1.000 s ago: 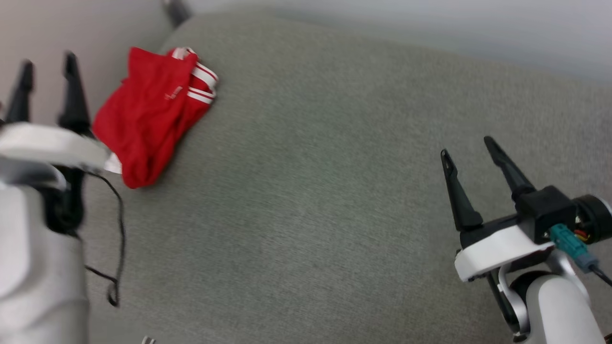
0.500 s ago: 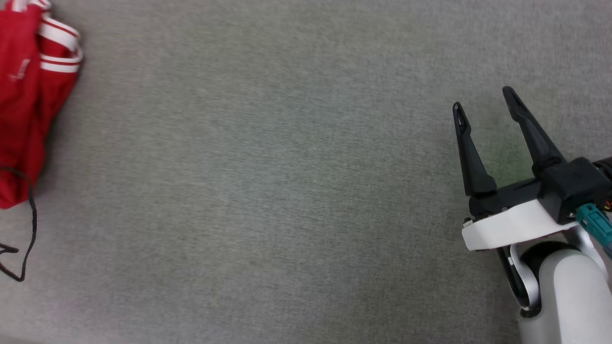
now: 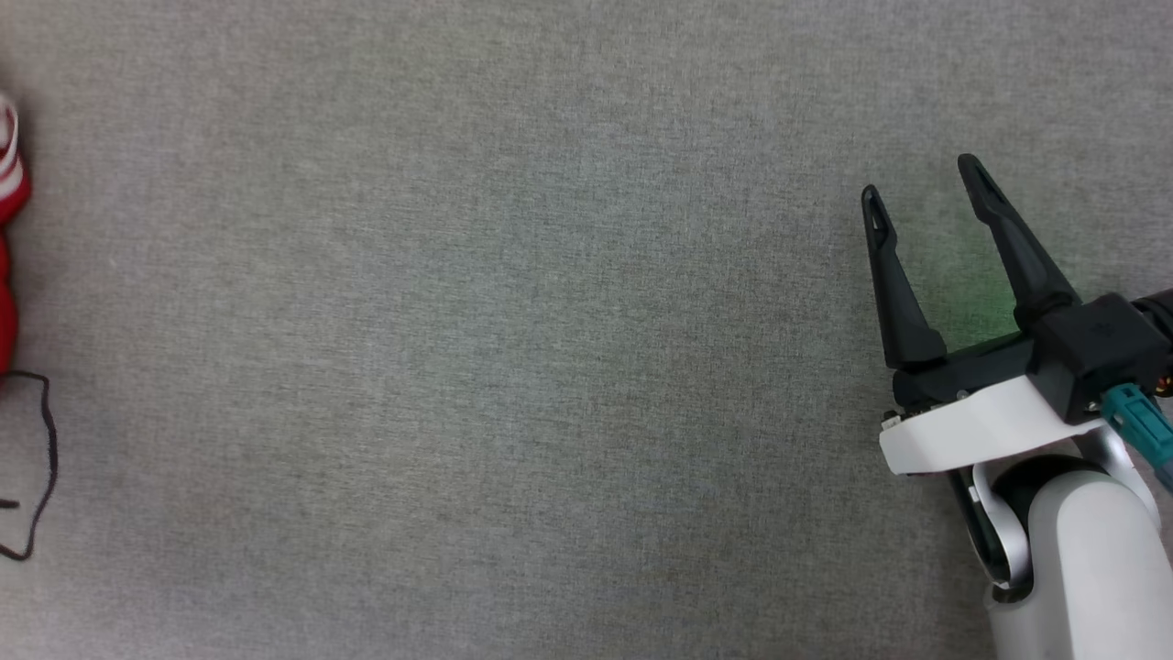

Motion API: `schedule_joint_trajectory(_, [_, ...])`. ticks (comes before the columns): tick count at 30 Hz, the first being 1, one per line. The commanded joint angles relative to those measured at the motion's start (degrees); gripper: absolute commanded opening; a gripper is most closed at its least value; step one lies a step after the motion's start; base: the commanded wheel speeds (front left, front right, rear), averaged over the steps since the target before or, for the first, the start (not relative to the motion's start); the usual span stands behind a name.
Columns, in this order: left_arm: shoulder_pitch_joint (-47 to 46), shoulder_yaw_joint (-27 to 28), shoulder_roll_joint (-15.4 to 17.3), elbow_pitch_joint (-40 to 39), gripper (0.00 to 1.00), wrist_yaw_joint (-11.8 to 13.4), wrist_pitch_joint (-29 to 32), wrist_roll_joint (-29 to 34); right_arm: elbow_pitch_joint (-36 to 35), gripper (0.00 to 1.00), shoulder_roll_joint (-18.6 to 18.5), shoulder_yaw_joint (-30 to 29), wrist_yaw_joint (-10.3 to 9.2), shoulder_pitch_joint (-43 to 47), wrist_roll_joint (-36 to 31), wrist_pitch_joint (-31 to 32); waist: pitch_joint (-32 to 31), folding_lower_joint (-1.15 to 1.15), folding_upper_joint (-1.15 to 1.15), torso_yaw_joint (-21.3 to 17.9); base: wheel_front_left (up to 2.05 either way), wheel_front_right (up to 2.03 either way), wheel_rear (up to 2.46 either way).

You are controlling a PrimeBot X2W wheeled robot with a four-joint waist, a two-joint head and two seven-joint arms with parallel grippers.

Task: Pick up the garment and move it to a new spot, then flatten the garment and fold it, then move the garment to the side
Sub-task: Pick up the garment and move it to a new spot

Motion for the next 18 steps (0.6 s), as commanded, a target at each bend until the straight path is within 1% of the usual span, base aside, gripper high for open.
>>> schedule_joint_trajectory(1, [2.5,-1.3,-2.5,2.3,0.0,0.1,-0.6,0.9,0.2,1.0,0.0,0.0,-0.04,-0.8,-0.3,-0.2,-0.8,-0.01,0.0,0.3,0.0,0.0,0.0])
schedule_joint_trajectory(2, [0.6,-1.4,-0.5,2.2,0.0,-0.1,-6.7,2.3,0.7,1.0,0.0,0.2,-0.03,-0.4,-0.2,-0.4,-2.8,-0.01,0.0,0.7,0.0,0.0,0.0])
schedule_joint_trajectory(5, [-1.6,-2.3,1.5,1.7,0.0,-0.2,-14.0,4.6,1.4,1.0,0.0,0.1,-0.04,0.6,0.7,-0.8,-5.6,-0.01,0.0,1.1,0.0,0.0,0.0])
schedule_joint_trajectory(10, [-3.5,-4.8,3.8,1.1,0.0,-0.2,-28.1,9.8,3.4,1.0,0.0,-0.2,-0.04,2.2,2.5,-2.1,-11.7,-0.01,0.0,1.1,0.0,0.0,0.0])
schedule_joint_trajectory(14, [-4.9,-6.8,4.6,0.2,0.0,-0.3,-37.7,13.1,5.0,1.0,0.0,-1.0,-0.04,3.8,4.5,-3.3,-16.9,-0.01,0.0,0.4,0.0,0.0,0.0])
schedule_joint_trajectory(18, [-5.1,-8.7,3.8,-0.8,0.0,-0.4,-43.6,15.1,6.2,1.0,0.0,-2.0,-0.04,6.4,6.4,-4.2,-22.5,-0.01,0.0,-1.1,0.0,0.0,0.0])
